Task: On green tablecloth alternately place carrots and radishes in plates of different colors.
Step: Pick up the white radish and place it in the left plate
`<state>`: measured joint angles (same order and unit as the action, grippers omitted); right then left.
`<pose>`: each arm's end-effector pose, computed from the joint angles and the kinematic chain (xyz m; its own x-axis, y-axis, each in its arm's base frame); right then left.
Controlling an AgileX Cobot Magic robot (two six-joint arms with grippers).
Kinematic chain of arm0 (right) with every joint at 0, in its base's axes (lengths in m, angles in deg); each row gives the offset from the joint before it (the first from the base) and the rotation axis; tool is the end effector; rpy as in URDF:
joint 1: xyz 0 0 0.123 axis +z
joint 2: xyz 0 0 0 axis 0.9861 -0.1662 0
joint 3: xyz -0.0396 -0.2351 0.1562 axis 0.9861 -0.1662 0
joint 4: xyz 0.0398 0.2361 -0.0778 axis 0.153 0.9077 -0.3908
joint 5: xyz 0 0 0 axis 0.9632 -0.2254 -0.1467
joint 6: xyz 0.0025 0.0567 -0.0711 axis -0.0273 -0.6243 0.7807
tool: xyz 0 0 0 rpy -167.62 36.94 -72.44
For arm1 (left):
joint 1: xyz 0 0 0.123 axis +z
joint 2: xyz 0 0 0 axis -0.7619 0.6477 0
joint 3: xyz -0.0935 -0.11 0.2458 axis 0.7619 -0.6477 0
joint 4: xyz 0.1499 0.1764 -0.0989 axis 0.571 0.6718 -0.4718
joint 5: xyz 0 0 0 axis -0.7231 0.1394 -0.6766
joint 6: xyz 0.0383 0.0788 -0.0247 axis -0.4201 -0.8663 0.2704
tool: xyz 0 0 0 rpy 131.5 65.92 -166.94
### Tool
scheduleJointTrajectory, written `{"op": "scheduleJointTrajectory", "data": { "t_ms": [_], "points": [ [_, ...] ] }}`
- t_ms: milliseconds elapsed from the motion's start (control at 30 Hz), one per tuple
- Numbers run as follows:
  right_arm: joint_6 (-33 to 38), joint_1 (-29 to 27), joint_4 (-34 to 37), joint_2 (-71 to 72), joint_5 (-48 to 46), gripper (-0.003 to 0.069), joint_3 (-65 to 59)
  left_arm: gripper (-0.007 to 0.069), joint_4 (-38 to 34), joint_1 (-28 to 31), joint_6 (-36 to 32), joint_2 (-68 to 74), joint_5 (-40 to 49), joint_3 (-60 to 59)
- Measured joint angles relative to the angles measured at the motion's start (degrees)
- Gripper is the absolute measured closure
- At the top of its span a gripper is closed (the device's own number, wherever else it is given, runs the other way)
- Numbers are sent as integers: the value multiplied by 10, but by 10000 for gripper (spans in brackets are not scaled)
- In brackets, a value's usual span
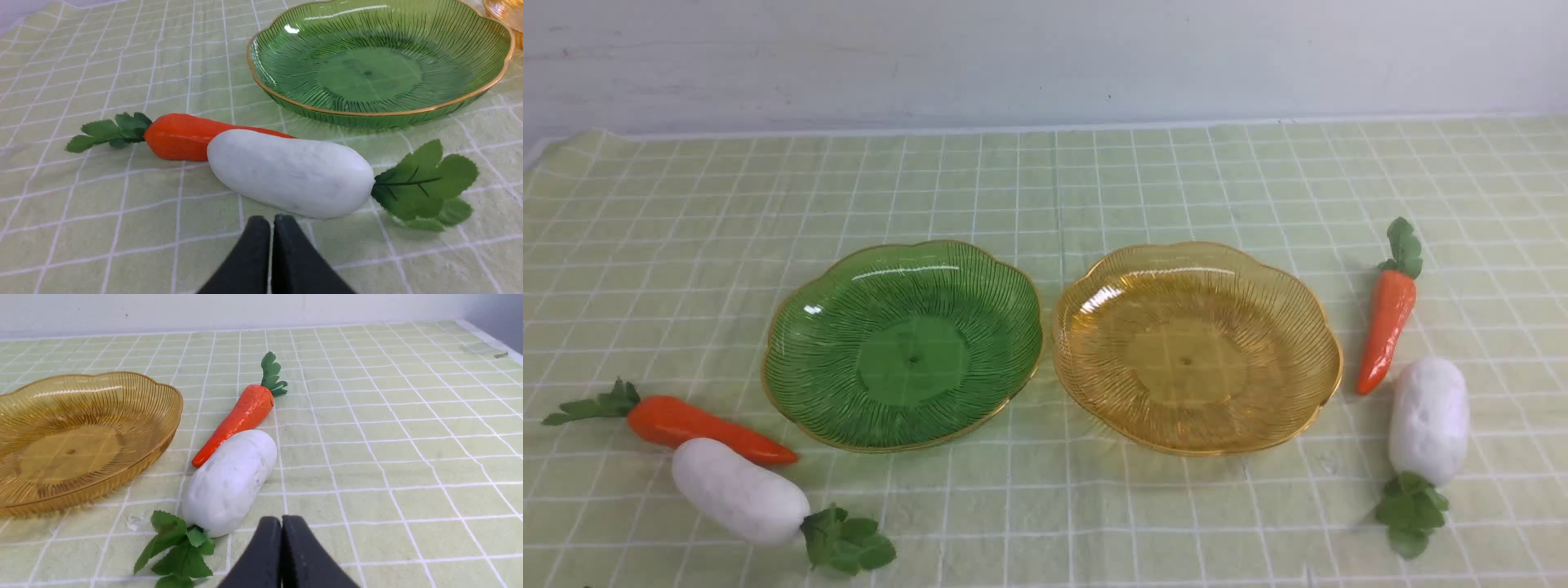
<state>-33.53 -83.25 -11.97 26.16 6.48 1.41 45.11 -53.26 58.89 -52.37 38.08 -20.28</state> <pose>0.0518 -0.0043 0.1721 -0.3031 0.0403 -0.9521 0.0746 0.9970 0.0185 0.0531 -0.0060 0.1731 -0.2719 0.0093 -0.9623 0.0894 0.9959 -0.0156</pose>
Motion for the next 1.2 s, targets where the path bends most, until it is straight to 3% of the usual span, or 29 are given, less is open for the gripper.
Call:
{"op": "scheduleJointTrajectory", "data": {
  "t_ms": [167,267,467,500,567,667,767,933,967,1000,1067,1200],
  "points": [
    [0,0,0,0,0,674,0,632,-30,0,15,0,-15,0],
    [0,0,0,0,0,674,0,632,-136,0,55,0,-76,0],
    [0,0,0,0,0,674,0,632,-243,0,71,0,-215,0],
    [0,0,0,0,0,674,0,632,-246,0,72,0,-221,0],
    [0,0,0,0,0,674,0,632,-267,0,72,0,-323,0],
    [0,0,0,0,0,674,0,632,-257,-1,65,0,-334,25],
    [0,0,0,0,0,674,0,632,-243,-1,47,13,-288,86],
    [0,0,-24,0,1,674,0,632,-226,-1,-4,178,-15,280],
    [0,0,-25,0,1,674,0,632,-225,-1,-5,197,-3,287],
    [0,0,-41,0,1,674,0,632,-212,-2,-9,274,90,343],
    [-1,0,-48,0,4,674,0,632,-189,-2,-10,371,183,397],
    [-32,1,3,0,58,674,-6,632,-135,-1,6,544,255,439]
  ]
}}
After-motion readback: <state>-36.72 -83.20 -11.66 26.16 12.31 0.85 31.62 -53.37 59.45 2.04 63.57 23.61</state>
